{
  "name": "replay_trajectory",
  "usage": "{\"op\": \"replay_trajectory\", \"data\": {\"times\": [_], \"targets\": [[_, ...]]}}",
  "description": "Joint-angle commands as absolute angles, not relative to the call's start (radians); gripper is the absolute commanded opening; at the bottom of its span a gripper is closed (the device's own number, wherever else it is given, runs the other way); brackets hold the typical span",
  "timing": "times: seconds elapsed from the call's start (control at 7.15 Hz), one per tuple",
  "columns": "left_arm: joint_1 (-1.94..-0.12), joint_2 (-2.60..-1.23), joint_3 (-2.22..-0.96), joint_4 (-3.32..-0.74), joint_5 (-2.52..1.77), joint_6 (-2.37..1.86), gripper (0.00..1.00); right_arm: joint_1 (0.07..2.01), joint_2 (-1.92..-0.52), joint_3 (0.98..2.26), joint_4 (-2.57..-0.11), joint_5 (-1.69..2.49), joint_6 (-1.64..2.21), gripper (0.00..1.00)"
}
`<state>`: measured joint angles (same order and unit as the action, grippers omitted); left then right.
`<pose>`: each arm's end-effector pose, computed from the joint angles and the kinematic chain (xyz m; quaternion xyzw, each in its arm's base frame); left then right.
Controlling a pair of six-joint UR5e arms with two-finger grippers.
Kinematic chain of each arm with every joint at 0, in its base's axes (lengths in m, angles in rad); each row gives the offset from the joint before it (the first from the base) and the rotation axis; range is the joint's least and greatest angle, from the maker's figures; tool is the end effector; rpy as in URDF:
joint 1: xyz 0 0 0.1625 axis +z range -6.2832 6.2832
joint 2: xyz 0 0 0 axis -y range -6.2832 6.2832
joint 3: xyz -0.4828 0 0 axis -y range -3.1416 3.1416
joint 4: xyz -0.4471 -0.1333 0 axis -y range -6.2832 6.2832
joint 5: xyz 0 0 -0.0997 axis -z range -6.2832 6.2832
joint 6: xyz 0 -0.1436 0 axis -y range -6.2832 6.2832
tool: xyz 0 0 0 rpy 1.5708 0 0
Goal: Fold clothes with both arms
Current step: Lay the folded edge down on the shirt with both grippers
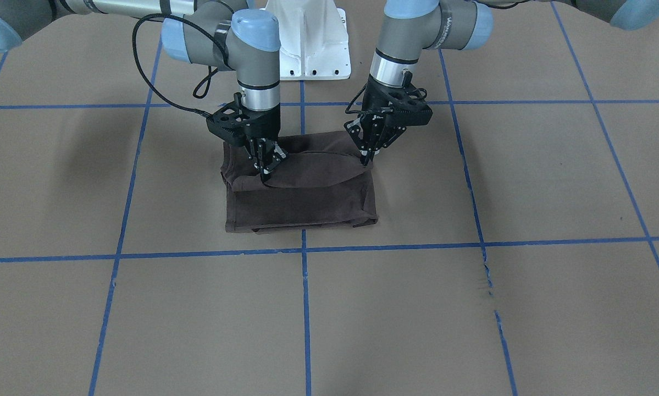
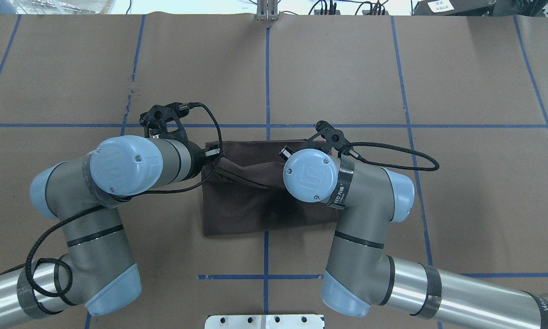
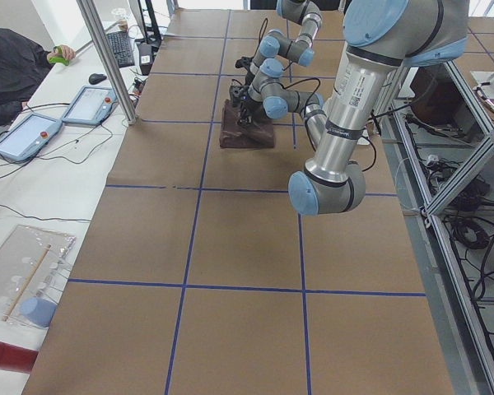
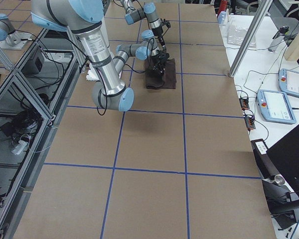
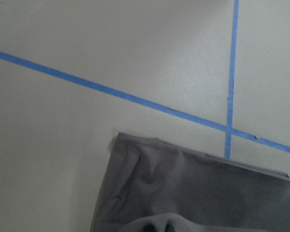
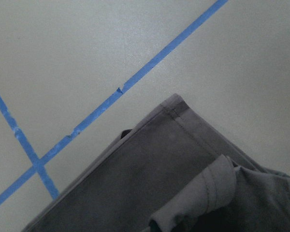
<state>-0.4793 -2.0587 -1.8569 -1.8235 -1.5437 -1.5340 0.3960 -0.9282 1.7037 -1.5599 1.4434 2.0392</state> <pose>0.5760 -0.4540 0.2654 0.1367 0.4718 -0.1976 0.8483 -0.6610 -0.4406 0.2660 0.0449 -0.3842 0.4083 0.8268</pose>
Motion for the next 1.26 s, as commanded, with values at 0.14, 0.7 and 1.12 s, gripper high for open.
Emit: {"op": "replay_trajectory", "data": {"times": [0.14,0.7,1.12], "targets": [[-0.494,-2.097,-1.695,-1.930,-1.543,-1.519,0.00,0.397,-0.931,1.697,-1.555,1.443,2.036,0.00],[-0.494,-2.100,-1.663,-1.942,-1.543,-1.516,0.25,0.396,-0.933,1.678,-1.555,1.442,2.001,0.26],[-0.532,-2.082,-1.721,-1.994,-1.668,-1.294,1.00,0.416,-0.911,1.684,-1.558,1.453,1.801,1.00]]}}
